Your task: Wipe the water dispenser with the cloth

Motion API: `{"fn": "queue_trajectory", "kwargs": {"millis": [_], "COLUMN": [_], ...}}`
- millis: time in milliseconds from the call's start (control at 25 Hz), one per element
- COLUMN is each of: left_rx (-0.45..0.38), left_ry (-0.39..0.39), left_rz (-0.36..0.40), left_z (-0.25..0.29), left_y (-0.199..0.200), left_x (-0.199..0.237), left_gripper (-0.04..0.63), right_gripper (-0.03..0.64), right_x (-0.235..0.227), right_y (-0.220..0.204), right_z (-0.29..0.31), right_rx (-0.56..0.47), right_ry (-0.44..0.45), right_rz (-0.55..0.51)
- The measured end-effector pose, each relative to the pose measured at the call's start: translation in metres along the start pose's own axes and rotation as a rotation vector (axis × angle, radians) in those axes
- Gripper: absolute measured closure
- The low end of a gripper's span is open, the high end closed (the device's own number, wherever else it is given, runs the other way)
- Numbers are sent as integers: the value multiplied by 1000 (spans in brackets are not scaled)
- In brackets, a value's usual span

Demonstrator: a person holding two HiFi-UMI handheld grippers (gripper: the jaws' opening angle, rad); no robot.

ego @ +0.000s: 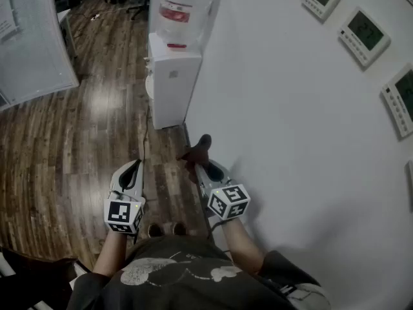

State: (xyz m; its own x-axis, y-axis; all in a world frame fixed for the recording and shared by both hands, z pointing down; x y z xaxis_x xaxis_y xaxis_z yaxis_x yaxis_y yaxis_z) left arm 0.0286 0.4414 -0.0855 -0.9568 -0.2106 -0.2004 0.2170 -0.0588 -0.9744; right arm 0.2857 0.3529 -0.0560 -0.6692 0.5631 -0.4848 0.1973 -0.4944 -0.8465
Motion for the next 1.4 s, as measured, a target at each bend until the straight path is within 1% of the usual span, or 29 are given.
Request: {"fn": "queue_trajectory", "kwargs": {"millis": [200, 480, 600, 720, 800, 960, 1080, 1200, 1400], "left_rx": [12, 2, 5, 11, 20, 21, 2, 11, 33], "left_ry": [-19, -15, -14, 5, 24, 46, 45, 41, 28], "left_rz": [-17, -36, -26, -24, -21, -31, -32, -33, -34], "left_z": [4, 9, 9, 6, 4, -4, -6, -2, 8], "left_y": [-12, -10, -12, -16, -20, -24, -30, -41, -51], "left_x": [-7, -8, -7, -4, 1, 21, 38, 53, 77], "left_gripper": [577, 577, 577, 577, 577, 577, 577, 577, 577], "right_gripper": [565, 565, 565, 565, 563, 562, 561, 561, 561], "right_x": [-9, -11, -10, -8, -7, -3, 1, 4, 4], "right_y": [-2, -6, -7, -7, -9, -13, -18, -22, -23], "right_z": [-2, -4, -4, -4, -1, 11, 25, 35, 44], "right_rx": [2, 7, 13, 24, 24, 14, -14, -40, -28], "right_ry": [-9, -14, -20, -23, -24, -48, -80, -121, -173], "right_rz": [10, 14, 5, -22, -32, -12, -11, 11, 16]}}
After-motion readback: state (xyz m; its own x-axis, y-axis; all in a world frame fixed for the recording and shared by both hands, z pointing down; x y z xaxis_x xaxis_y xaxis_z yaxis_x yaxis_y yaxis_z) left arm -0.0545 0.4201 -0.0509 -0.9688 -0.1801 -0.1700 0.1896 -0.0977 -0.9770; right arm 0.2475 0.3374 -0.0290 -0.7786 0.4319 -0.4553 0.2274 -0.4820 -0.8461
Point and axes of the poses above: the fingertips, and each gripper's own axes: z forward along the fingers, x to its left, y out of its top, the point moved 10 cm from there along -z, backward along the fingers, and after that the axes turned 14 degrees about z, right-handed, at the moved point
